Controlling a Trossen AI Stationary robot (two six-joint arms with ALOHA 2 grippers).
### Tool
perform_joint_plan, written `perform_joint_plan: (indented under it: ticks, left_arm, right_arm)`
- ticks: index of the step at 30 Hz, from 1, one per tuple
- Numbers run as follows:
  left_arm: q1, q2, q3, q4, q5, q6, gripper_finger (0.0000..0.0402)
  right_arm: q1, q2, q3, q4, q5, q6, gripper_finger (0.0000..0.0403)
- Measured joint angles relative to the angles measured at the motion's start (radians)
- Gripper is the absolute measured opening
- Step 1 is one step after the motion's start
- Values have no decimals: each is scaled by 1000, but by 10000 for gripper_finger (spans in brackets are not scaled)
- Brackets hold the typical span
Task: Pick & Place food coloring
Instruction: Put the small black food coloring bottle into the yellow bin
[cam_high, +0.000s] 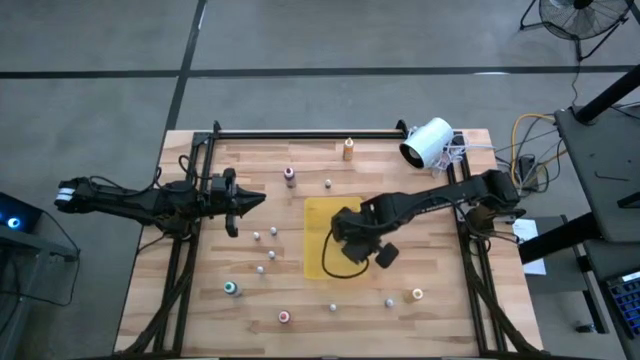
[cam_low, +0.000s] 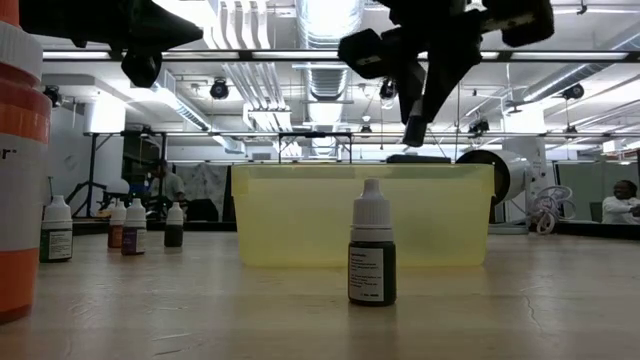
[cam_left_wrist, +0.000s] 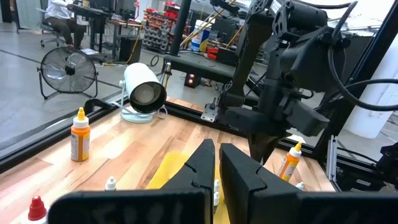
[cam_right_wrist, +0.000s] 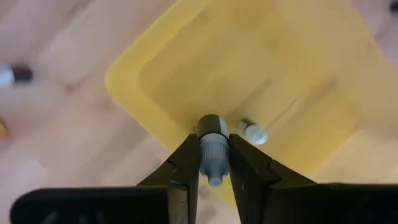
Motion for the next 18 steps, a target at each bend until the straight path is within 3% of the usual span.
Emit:
perform_joint_plan:
  ticks: [6, 18]
  left_arm:
    - [0, 0, 0, 0, 0, 0, 0]
    - [0, 0, 0, 0, 0, 0, 0]
  right_arm:
    - [-19, 0, 0, 11, 0, -281, 59]
    - [-33, 71, 5, 62, 6, -451, 59]
